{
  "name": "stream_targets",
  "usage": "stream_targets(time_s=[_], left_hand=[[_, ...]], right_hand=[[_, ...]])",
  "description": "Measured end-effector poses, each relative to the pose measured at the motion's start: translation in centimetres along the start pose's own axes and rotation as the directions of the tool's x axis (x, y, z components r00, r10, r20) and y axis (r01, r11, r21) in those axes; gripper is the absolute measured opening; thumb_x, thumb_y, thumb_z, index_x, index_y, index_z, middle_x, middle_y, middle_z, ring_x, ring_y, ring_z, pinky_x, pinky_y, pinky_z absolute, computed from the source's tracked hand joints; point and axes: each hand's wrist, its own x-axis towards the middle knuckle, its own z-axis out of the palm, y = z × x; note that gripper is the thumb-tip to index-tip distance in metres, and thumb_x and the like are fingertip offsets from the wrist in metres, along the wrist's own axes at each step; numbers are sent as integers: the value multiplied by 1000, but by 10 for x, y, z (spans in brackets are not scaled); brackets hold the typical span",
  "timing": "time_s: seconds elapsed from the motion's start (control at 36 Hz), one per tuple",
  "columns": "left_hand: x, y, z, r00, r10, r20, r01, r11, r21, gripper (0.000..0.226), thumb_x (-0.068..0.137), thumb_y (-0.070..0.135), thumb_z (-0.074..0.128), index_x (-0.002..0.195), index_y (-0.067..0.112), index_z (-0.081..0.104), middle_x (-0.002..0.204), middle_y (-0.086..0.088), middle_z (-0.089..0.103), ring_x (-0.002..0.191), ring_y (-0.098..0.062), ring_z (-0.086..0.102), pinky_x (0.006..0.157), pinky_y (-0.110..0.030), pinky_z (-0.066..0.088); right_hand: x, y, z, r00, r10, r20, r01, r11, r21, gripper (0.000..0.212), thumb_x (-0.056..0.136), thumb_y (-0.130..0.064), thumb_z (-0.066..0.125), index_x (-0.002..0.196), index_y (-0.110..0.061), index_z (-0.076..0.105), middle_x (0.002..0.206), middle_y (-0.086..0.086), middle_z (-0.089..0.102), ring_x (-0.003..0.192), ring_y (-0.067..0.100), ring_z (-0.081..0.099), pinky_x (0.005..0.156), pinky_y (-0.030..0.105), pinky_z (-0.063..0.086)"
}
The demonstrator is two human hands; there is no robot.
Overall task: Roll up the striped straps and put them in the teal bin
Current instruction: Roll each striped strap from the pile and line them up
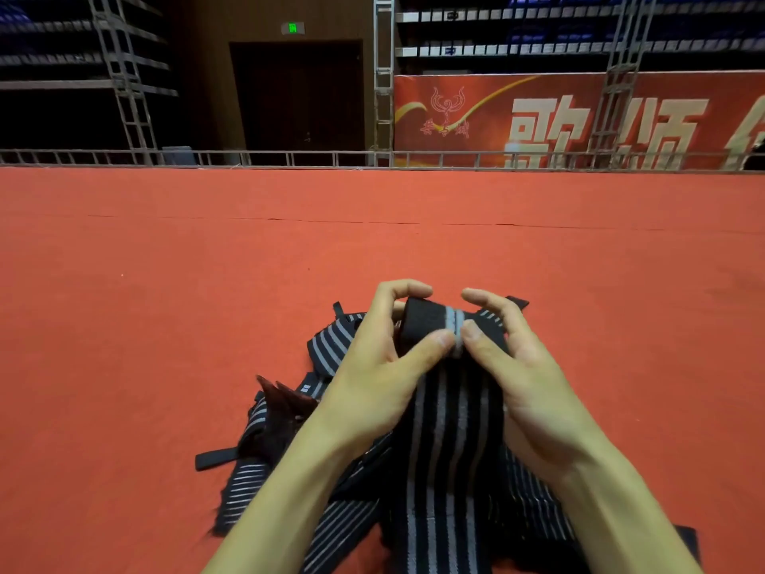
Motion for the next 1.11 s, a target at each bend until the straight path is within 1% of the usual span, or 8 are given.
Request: stream_targets(time_s=[0.14,0.31,0.47,0.61,0.72,0.81,1.0,1.11], left_hand=[[0,-4,0,999,4,35,-9,991,135,57,81,29,71,131,37,45,125,1,57,115,-13,59,100,-35,49],[1,3,-3,998,-45,49,46,999,-24,42,83,-4,72,117,16,60,101,2,73,93,-9,68,78,-21,53],[-4,0,8,1000,-16,25,17,1000,-21,36,79,17,61,109,31,50,96,4,64,89,-12,63,79,-31,54],[-5,3,8,999,-21,45,19,999,47,32,80,35,55,108,45,46,120,-10,59,117,-29,57,103,-55,44],[-1,4,3,995,-32,99,37,998,-56,38,84,19,58,117,32,45,97,7,62,93,-11,61,82,-31,53],[1,4,-5,992,-80,101,97,980,-174,41,80,10,65,117,24,56,103,-2,65,98,-18,62,86,-35,53],[-2,9,-13,947,-184,262,176,983,54,34,91,33,53,121,34,38,105,7,63,100,-8,63,89,-29,53],[-2,9,-15,944,-196,265,221,973,-66,31,90,31,53,119,35,43,101,2,66,98,-16,65,89,-35,53]], right_hand=[[1,0,-1,993,-92,-78,81,989,-127,37,76,-39,72,110,-44,60,117,6,60,107,24,61,90,44,53],[-2,-9,4,971,-204,-126,193,977,-95,46,73,-24,72,116,-25,55,101,7,73,82,15,70,67,25,56],[-2,3,8,952,-296,-81,277,942,-189,33,85,-22,64,115,-31,55,117,-7,64,109,17,62,93,31,52],[-1,1,4,944,-328,-31,322,939,-123,30,86,-16,61,109,-35,56,126,-2,60,117,22,58,98,37,48],[-1,-2,1,949,-312,-37,310,949,-61,32,83,-10,64,107,-30,59,125,0,64,109,22,62,93,37,53],[-1,-3,0,946,-320,-46,317,946,-70,35,81,-7,66,112,-23,60,119,5,67,105,23,64,91,39,52],[-3,-2,2,959,-282,43,285,949,-138,30,85,-13,60,108,-33,56,133,-7,57,128,25,51,109,59,38],[-4,-5,4,956,-285,70,293,940,-175,26,88,-19,57,108,-35,53,131,-10,56,128,18,50,111,51,38]])
